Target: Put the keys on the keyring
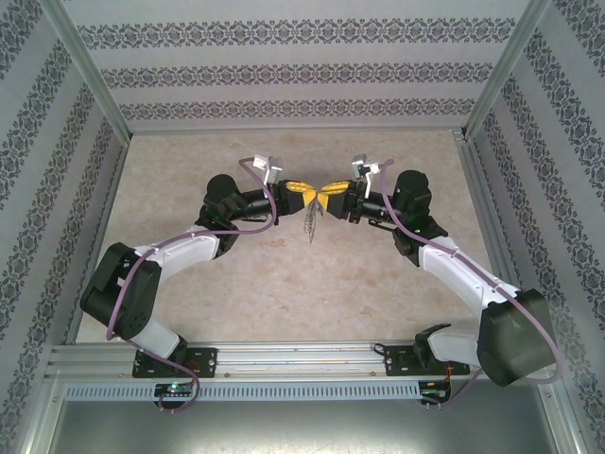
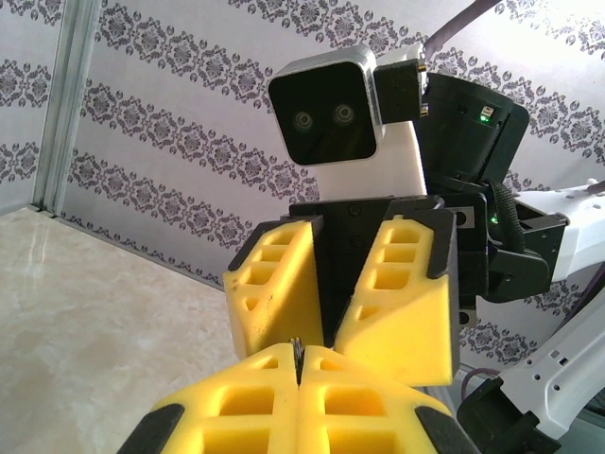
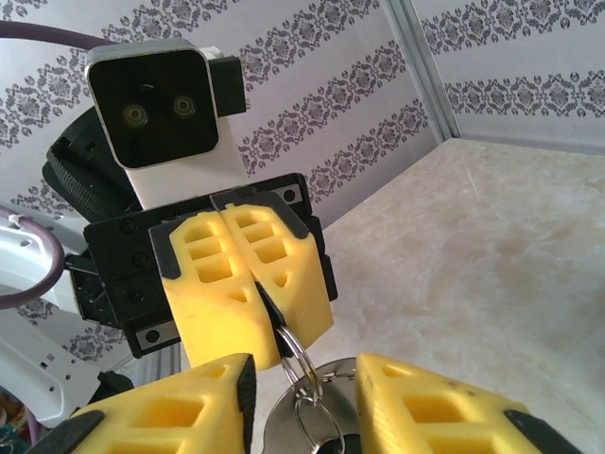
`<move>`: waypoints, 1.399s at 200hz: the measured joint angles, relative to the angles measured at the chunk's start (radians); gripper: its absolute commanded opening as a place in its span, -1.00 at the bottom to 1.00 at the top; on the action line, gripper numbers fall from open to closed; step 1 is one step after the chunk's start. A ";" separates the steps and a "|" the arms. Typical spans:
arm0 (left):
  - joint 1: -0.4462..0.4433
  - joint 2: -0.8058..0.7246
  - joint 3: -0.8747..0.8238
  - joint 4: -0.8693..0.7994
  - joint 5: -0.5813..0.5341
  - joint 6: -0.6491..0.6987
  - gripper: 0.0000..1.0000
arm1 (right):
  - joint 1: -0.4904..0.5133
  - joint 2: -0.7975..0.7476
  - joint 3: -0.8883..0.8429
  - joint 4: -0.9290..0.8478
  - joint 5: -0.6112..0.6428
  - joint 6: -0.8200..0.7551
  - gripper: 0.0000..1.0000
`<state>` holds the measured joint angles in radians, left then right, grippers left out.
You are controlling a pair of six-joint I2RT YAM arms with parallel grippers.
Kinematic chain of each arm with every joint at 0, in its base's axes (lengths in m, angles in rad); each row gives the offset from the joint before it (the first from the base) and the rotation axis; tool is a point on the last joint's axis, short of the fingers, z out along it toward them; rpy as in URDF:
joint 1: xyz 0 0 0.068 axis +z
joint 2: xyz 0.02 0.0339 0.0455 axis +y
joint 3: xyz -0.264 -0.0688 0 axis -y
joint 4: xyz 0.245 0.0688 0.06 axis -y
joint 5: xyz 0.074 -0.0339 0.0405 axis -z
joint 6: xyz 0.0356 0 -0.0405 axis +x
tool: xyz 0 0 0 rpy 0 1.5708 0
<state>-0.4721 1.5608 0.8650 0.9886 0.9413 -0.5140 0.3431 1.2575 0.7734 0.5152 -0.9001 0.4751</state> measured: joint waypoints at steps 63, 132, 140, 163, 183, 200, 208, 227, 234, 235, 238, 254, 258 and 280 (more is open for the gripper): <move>0.000 0.000 0.001 0.003 0.000 -0.005 -1.00 | 0.002 0.005 0.000 0.016 -0.014 0.010 -0.81; 0.001 0.005 0.001 0.008 -0.004 -0.013 -1.00 | 0.001 0.008 0.000 0.021 -0.022 0.010 -1.00; 0.001 0.005 0.001 0.008 -0.004 -0.014 -1.00 | 0.001 0.008 0.000 0.021 -0.022 0.010 -1.00; 0.001 0.005 0.001 0.007 -0.008 -0.011 -0.74 | 0.001 0.008 0.000 0.020 -0.019 0.005 -1.00; 0.001 0.004 0.002 0.000 -0.008 0.005 -0.49 | 0.001 0.008 0.000 0.009 -0.018 -0.004 -1.00; 0.005 0.002 0.008 -0.028 -0.007 0.028 -0.37 | 0.001 0.008 0.001 -0.017 -0.018 -0.016 -1.00; 0.009 0.000 0.009 -0.047 -0.007 0.040 -0.33 | 0.001 0.008 0.003 -0.035 -0.017 -0.029 -1.00; 0.026 -0.016 0.012 -0.109 -0.005 0.077 -0.22 | 0.001 0.008 0.018 -0.095 -0.006 -0.066 -1.00; 0.035 -0.023 0.016 -0.135 -0.003 0.093 -0.18 | 0.001 0.008 0.025 -0.116 -0.005 -0.084 -1.00; 0.037 -0.024 0.017 -0.141 -0.003 0.095 -0.18 | 0.001 0.008 0.026 -0.118 -0.005 -0.084 -1.00; 0.039 -0.027 0.019 -0.153 -0.003 0.106 -0.16 | 0.001 0.008 0.029 -0.129 -0.002 -0.094 -1.00; 0.055 -0.040 0.044 -0.240 -0.002 0.158 -0.08 | 0.001 0.008 0.045 -0.186 0.009 -0.140 -1.00; 0.056 -0.043 0.050 -0.261 -0.001 0.174 -0.06 | 0.001 0.008 0.049 -0.199 0.013 -0.151 -1.00; 0.062 -0.055 0.094 -0.405 0.005 0.273 0.07 | 0.001 0.008 0.084 -0.308 0.031 -0.230 -1.00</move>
<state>-0.4103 1.5055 0.9592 0.5838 0.9459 -0.2413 0.3439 1.2659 0.8570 0.2070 -0.8688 0.2447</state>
